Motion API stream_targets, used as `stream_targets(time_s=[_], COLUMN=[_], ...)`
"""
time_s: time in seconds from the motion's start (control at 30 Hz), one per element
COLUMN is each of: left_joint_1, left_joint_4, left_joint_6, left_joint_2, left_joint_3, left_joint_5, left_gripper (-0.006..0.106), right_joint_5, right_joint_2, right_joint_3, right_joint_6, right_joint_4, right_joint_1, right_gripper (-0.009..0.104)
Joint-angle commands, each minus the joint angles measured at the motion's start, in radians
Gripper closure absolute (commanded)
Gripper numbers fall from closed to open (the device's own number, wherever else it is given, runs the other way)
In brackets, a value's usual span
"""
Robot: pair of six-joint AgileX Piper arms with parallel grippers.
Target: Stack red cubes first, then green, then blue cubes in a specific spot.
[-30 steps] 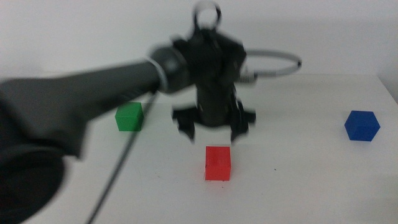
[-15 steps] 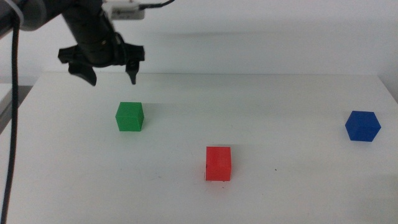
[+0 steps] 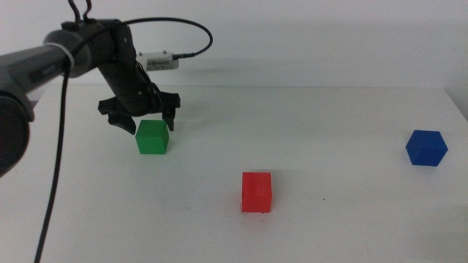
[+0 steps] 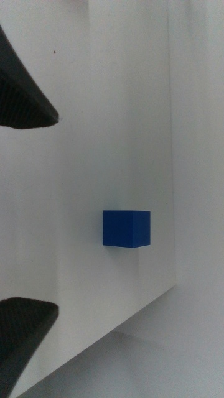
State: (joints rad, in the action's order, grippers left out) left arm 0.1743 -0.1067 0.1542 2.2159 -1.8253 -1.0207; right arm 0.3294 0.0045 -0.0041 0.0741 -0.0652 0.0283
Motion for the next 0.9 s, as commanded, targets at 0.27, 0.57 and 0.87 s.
stream_targets(time_s=[0.27,0.57,0.87], left_joint_1=[-0.003,0.107,0.529], left_joint_4=[-0.008,0.051,0.257], left_joint_6=[-0.026,0.221,0.608], left_joint_2=[0.044,-0.31,-0.368], left_joint_3=[0.0,0.278,0.236], left_joint_5=[0.022,0.054,-0.022], left_gripper=[0.032,0.085,0.085], right_joint_5=[-0.015,-0.015,-0.015], right_joint_2=[-0.005,-0.005,-0.005], right_joint_3=[0.004,0.004,0.004], right_joint_6=[-0.004,-0.004,-0.004], right_joint_4=[-0.004,-0.004,-0.004], right_joint_1=[0.003,0.003,0.003], right_gripper=[0.008,0.008,0.008])
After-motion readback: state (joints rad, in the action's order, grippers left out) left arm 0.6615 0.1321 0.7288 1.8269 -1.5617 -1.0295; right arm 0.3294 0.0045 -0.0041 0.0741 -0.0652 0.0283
